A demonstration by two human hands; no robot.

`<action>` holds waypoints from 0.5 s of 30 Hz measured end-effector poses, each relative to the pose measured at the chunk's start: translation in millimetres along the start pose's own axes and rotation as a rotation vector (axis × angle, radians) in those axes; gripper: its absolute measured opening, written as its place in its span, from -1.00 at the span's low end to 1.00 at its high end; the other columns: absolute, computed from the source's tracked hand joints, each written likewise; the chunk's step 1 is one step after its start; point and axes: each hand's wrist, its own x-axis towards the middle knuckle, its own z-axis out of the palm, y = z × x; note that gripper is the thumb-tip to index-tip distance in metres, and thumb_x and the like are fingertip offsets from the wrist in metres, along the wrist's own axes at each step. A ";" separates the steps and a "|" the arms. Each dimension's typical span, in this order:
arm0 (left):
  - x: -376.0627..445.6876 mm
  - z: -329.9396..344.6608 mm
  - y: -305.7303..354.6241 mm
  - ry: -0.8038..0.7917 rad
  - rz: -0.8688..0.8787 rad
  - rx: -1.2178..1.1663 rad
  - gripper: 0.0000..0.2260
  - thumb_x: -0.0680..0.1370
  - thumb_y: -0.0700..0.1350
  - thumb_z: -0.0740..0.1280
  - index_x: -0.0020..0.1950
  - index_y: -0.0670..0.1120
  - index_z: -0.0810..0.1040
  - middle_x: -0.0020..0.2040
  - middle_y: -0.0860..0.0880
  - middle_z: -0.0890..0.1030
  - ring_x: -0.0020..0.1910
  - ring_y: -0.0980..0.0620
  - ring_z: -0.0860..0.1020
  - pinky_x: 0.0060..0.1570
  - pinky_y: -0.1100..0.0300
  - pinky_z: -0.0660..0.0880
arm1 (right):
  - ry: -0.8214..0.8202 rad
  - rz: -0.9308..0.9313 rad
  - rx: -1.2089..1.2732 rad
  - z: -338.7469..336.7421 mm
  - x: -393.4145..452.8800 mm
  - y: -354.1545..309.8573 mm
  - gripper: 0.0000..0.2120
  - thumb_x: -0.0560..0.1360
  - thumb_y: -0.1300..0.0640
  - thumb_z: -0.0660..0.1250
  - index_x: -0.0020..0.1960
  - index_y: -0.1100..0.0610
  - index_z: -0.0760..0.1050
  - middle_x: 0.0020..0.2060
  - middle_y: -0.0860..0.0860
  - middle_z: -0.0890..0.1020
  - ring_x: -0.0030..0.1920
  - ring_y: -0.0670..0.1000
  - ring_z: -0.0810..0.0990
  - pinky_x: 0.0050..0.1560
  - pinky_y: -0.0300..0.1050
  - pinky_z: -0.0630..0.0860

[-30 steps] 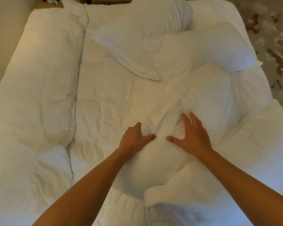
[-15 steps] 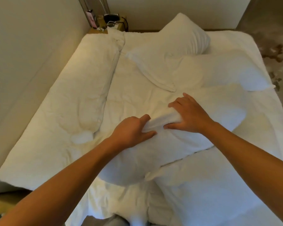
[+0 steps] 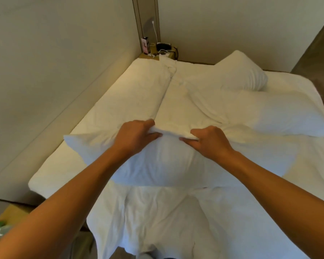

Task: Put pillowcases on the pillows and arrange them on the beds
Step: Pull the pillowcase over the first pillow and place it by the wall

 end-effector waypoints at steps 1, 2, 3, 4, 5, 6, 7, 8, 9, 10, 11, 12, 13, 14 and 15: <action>-3.2 -13.9 -11.4 0.042 -0.013 0.001 -0.67 0.56 0.28 0.30 -0.01 0.02 0.54 -0.18 -0.04 0.67 -0.18 -0.13 0.62 -0.26 0.08 0.41 | 0.013 -0.004 -0.002 -6.3 11.6 -20.7 -0.57 0.49 -0.11 0.55 -0.33 0.19 0.58 -0.43 0.20 0.63 -0.39 0.29 0.62 -0.42 0.03 0.51; -5.6 -27.3 -22.1 0.082 -0.024 0.002 -0.67 0.55 0.30 0.28 -0.03 0.04 0.53 -0.19 -0.01 0.66 -0.19 -0.10 0.61 -0.24 0.05 0.48 | 0.021 -0.003 -0.009 -13.0 22.9 -39.9 -0.57 0.51 -0.13 0.52 -0.31 0.19 0.59 -0.40 0.20 0.64 -0.37 0.30 0.62 -0.40 0.04 0.52; -8.3 -39.8 -33.0 0.122 -0.034 -0.001 -0.67 0.54 0.30 0.28 -0.04 0.05 0.52 -0.18 0.01 0.64 -0.19 -0.08 0.60 -0.21 0.02 0.52 | 0.026 0.000 -0.015 -19.3 33.1 -58.1 -0.58 0.53 -0.15 0.50 -0.29 0.17 0.60 -0.38 0.19 0.66 -0.35 0.29 0.62 -0.37 0.04 0.50; -11.6 -51.2 -43.9 0.160 -0.040 -0.008 -0.67 0.54 0.30 0.29 -0.04 0.05 0.52 -0.17 0.02 0.63 -0.19 -0.06 0.58 -0.19 0.00 0.54 | 0.028 0.002 -0.013 -24.0 41.5 -75.5 -0.58 0.54 -0.17 0.47 -0.28 0.15 0.60 -0.37 0.17 0.66 -0.35 0.28 0.61 -0.35 0.02 0.48; -14.9 -60.7 -54.7 0.190 -0.037 -0.019 -0.67 0.54 0.30 0.30 -0.03 0.04 0.53 -0.16 0.02 0.63 -0.18 -0.05 0.57 -0.18 0.00 0.55 | 0.023 0.007 -0.010 -27.1 48.0 -91.3 -0.59 0.55 -0.19 0.45 -0.26 0.12 0.60 -0.36 0.15 0.66 -0.35 0.24 0.60 -0.34 0.01 0.47; -19.0 -67.5 -65.3 0.210 -0.027 -0.037 -0.67 0.54 0.29 0.31 -0.01 0.04 0.53 -0.14 0.02 0.62 -0.17 -0.03 0.56 -0.17 0.01 0.55 | 0.012 0.018 -0.010 -28.6 52.5 -105.5 -0.60 0.56 -0.21 0.42 -0.26 0.09 0.60 -0.35 0.13 0.66 -0.35 0.20 0.59 -0.34 0.01 0.46; -24.1 -72.3 -75.3 0.218 -0.013 -0.066 -0.67 0.55 0.29 0.31 0.00 0.04 0.53 -0.13 0.03 0.62 -0.16 -0.01 0.55 -0.17 0.03 0.54 | 0.000 0.034 -0.009 -28.7 55.0 -118.6 -0.62 0.56 -0.22 0.41 -0.26 0.05 0.59 -0.35 0.11 0.66 -0.35 0.18 0.58 -0.33 0.01 0.47; -29.4 -75.0 -84.6 0.215 -0.001 -0.098 -0.67 0.55 0.29 0.31 0.01 0.04 0.54 -0.12 0.03 0.61 -0.16 0.01 0.53 -0.17 0.06 0.53 | -0.013 0.055 -0.009 -26.7 55.9 -129.9 -0.63 0.56 -0.24 0.40 -0.27 0.00 0.55 -0.35 0.09 0.65 -0.35 0.16 0.57 -0.33 0.00 0.46; -34.6 -75.5 -94.1 0.206 0.009 -0.127 -0.68 0.55 0.29 0.31 0.02 0.04 0.54 -0.12 0.03 0.61 -0.16 0.02 0.53 -0.17 0.09 0.51 | -0.029 0.083 -0.012 -22.0 56.6 -139.6 -0.63 0.55 -0.25 0.39 -0.29 -0.04 0.50 -0.36 0.06 0.64 -0.34 0.15 0.56 -0.33 -0.02 0.43; -39.9 -73.7 -103.8 0.190 0.017 -0.152 -0.68 0.55 0.27 0.32 0.02 0.03 0.54 -0.11 0.02 0.61 -0.16 0.02 0.52 -0.17 0.11 0.49 | -0.048 0.123 -0.014 -14.4 56.5 -147.8 -0.61 0.54 -0.26 0.39 -0.32 -0.06 0.45 -0.37 0.05 0.62 -0.34 0.14 0.56 -0.33 -0.03 0.41; -46.2 -68.3 -113.0 0.163 0.021 -0.174 -0.70 0.56 0.25 0.33 0.02 0.02 0.54 -0.11 0.01 0.60 -0.15 0.01 0.52 -0.18 0.10 0.48 | -0.076 0.176 -0.012 -3.7 54.4 -153.7 -0.59 0.53 -0.28 0.40 -0.34 -0.07 0.42 -0.38 0.03 0.60 -0.32 0.14 0.56 -0.32 -0.03 0.41; -52.6 -60.2 -121.5 0.128 0.023 -0.190 -0.71 0.57 0.22 0.34 0.02 0.00 0.54 -0.12 -0.01 0.60 -0.15 -0.02 0.52 -0.18 0.07 0.48 | -0.114 0.239 0.007 9.2 50.9 -157.7 -0.57 0.52 -0.30 0.40 -0.36 -0.07 0.42 -0.38 0.01 0.59 -0.30 0.14 0.58 -0.30 -0.01 0.44; -59.5 -49.9 -129.5 0.085 0.020 -0.201 -0.73 0.57 0.18 0.35 0.02 -0.02 0.54 -0.12 -0.03 0.60 -0.14 -0.05 0.53 -0.18 0.05 0.47 | -0.158 0.304 0.030 24.6 45.8 -160.0 -0.57 0.50 -0.33 0.41 -0.36 -0.06 0.46 -0.36 0.00 0.60 -0.26 0.14 0.62 -0.26 0.00 0.49; -67.5 -37.4 -135.8 0.034 0.013 -0.207 -0.74 0.58 0.15 0.36 0.02 -0.04 0.55 -0.12 -0.05 0.60 -0.12 -0.08 0.54 -0.18 0.03 0.46 | -0.204 0.366 0.050 41.3 38.6 -160.6 -0.60 0.48 -0.35 0.41 -0.31 -0.06 0.56 -0.30 -0.01 0.65 -0.19 0.13 0.65 -0.20 0.01 0.55; -77.0 -23.6 -141.3 -0.022 0.004 -0.211 -0.75 0.59 0.12 0.37 0.03 -0.07 0.56 -0.11 -0.07 0.61 -0.10 -0.12 0.55 -0.17 0.00 0.47 | -0.246 0.421 0.066 58.5 29.9 -160.8 -0.63 0.47 -0.35 0.42 -0.20 -0.05 0.65 -0.20 -0.01 0.70 -0.12 0.14 0.68 -0.12 0.00 0.58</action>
